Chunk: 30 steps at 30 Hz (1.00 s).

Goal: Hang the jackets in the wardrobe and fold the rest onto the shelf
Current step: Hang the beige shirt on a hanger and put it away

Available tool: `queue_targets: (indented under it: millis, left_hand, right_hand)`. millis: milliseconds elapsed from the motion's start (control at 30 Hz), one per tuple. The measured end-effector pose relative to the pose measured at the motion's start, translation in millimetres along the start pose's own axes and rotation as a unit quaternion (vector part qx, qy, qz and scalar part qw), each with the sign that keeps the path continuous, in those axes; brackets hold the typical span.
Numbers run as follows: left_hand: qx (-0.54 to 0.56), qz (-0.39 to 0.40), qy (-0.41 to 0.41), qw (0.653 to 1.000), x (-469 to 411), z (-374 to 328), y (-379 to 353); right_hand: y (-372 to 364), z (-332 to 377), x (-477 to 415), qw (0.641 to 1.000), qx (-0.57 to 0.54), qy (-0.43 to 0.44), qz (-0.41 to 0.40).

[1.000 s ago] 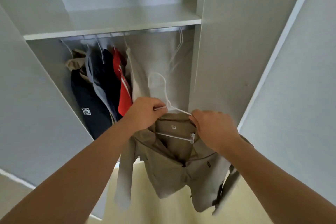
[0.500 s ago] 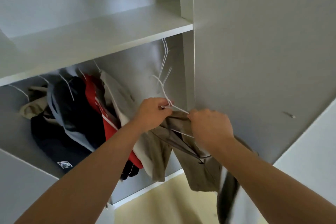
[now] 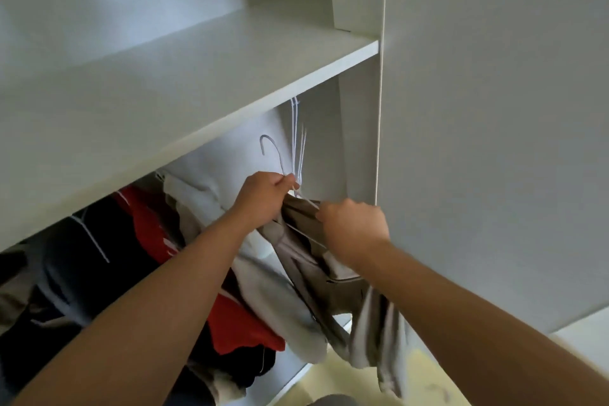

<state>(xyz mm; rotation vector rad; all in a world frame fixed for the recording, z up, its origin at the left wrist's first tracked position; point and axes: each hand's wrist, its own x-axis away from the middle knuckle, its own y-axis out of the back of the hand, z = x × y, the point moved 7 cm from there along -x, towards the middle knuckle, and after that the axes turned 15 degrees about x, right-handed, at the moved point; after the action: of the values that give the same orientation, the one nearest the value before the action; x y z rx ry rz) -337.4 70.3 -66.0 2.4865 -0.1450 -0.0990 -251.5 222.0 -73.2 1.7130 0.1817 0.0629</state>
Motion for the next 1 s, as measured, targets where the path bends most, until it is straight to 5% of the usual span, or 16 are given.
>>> queue_targets:
  millis: [433,1000]
  left_hand:
    - [-0.027,0.027,-0.066,0.997,-68,37,30]
    - [0.010,-0.133,0.025,0.991,-78,82,90]
  right_hand:
    - [-31,28,-40,0.984,-0.096,-0.040,0.142]
    - [-38,89,-90,0.993,-0.094,0.011,0.073]
